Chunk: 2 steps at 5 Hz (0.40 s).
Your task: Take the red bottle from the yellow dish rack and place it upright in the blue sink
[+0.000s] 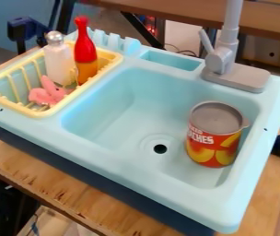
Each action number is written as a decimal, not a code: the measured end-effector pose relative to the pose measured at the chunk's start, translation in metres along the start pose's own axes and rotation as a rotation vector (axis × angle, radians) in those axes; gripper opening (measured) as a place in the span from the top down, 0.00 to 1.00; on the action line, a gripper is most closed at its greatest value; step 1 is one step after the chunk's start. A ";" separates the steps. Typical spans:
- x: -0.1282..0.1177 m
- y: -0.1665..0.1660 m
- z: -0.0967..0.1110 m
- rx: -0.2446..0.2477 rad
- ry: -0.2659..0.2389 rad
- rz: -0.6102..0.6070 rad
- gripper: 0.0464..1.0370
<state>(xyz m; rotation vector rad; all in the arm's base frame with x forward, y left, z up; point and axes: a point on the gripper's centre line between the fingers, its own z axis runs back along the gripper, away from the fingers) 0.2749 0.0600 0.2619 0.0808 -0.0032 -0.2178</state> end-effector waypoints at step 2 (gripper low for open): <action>0.018 0.021 -0.027 0.019 0.069 -0.052 0.04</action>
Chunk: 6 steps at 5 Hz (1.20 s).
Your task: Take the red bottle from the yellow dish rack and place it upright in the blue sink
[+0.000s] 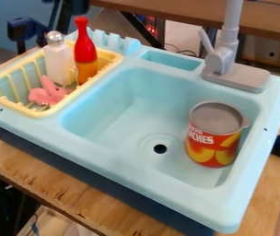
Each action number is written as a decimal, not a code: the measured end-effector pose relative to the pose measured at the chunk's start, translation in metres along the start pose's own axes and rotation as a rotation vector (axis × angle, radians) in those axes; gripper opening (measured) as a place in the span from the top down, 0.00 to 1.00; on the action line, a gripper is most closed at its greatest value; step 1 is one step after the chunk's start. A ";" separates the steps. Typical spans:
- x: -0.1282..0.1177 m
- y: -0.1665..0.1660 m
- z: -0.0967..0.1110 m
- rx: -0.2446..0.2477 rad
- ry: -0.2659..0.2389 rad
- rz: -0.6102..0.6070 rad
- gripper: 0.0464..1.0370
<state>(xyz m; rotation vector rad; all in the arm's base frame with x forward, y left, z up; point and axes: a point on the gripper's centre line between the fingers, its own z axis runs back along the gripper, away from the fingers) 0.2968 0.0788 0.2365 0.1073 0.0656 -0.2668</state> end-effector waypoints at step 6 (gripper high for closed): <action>0.031 0.026 -0.039 -0.055 0.055 0.036 0.09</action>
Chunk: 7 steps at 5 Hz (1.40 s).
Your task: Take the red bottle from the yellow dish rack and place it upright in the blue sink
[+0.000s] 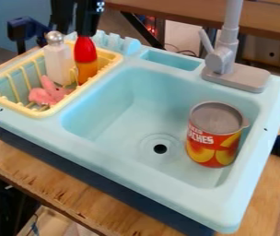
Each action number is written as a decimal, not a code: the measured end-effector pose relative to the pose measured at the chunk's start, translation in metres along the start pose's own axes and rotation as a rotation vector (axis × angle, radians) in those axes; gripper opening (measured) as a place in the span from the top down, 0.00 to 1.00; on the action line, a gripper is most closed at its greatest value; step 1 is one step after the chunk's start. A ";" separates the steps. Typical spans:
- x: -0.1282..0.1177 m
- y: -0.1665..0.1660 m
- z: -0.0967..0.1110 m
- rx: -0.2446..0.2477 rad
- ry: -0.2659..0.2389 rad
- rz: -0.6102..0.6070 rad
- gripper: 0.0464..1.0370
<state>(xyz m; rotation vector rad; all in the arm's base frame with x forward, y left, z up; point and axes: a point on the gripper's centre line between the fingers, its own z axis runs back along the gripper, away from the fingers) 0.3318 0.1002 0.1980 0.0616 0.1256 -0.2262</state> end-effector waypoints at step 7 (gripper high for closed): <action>-0.017 -0.045 0.048 0.006 -0.215 -0.024 0.72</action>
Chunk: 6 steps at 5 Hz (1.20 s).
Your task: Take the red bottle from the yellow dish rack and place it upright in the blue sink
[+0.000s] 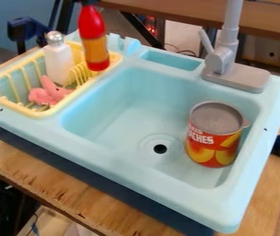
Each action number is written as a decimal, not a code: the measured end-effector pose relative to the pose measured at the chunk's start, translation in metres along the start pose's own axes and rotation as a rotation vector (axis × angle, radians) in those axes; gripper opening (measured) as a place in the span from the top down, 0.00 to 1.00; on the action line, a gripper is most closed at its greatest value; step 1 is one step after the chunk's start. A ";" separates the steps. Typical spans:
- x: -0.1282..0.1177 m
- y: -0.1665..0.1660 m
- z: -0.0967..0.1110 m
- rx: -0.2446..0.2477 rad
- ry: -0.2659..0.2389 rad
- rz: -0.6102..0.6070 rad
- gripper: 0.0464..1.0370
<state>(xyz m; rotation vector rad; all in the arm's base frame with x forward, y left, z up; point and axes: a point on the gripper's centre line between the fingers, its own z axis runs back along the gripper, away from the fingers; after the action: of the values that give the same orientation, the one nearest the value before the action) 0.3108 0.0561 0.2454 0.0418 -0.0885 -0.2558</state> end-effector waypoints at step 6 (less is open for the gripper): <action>0.044 -0.050 -0.023 -0.057 0.004 -0.146 0.72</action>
<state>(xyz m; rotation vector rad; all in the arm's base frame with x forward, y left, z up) 0.3430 -0.0031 0.2239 -0.0083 -0.0742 -0.4037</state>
